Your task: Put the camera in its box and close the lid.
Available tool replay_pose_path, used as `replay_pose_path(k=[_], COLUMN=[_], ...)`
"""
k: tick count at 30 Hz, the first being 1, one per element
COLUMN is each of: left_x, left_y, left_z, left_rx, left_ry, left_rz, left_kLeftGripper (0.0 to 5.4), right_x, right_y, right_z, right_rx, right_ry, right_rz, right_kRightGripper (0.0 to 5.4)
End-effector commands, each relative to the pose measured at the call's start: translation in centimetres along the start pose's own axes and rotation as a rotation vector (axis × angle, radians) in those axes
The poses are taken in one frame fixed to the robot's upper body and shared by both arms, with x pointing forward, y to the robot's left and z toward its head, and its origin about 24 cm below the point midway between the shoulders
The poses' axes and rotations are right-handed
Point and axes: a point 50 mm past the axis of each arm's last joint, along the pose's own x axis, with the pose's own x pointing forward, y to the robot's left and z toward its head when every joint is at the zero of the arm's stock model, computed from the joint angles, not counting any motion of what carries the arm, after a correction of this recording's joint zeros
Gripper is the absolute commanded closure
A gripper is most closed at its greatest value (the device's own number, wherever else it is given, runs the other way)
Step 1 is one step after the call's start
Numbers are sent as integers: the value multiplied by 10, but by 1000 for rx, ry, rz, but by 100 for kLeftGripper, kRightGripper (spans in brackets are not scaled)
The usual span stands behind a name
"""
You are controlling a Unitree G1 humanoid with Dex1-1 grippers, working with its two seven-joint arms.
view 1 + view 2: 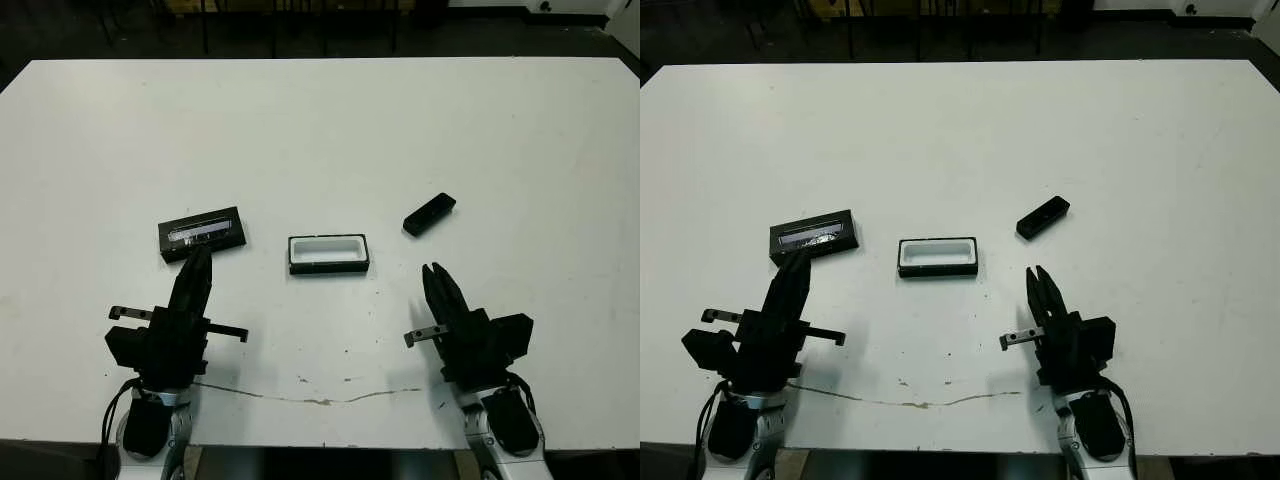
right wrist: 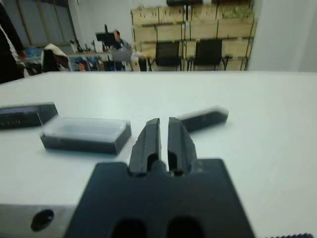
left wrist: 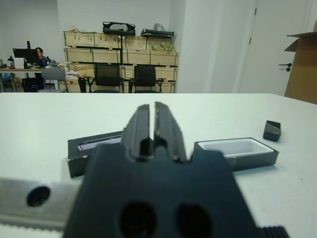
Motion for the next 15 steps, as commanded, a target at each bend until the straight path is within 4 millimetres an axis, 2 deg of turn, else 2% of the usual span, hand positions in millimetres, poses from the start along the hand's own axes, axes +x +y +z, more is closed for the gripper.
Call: replay_pose_path(k=[1,4,8,11,15], left_x=[-14,-15,-15,-15,-15], left_y=[-2,-3,-5,-7,-8], left_z=[-8,-8,-9,-9,-9], left_rx=[-1,-8,-12,-14,-12], left_ry=[68,76,78,74,78], left_rz=[20,23,29,30,30], left_kLeftGripper=[538,538,538,538,538], right_x=[11,41,90,124,162], right_y=[-29,-55,-85,-100,-114], right_z=[36,85,135,151,150], right_rx=[-124,-294,-493,-548,-626], right_ry=[-67,-207,-240,-216,-88], right_rz=[28,60,58,70,141], right_kRightGripper=[540,540,540,540,540])
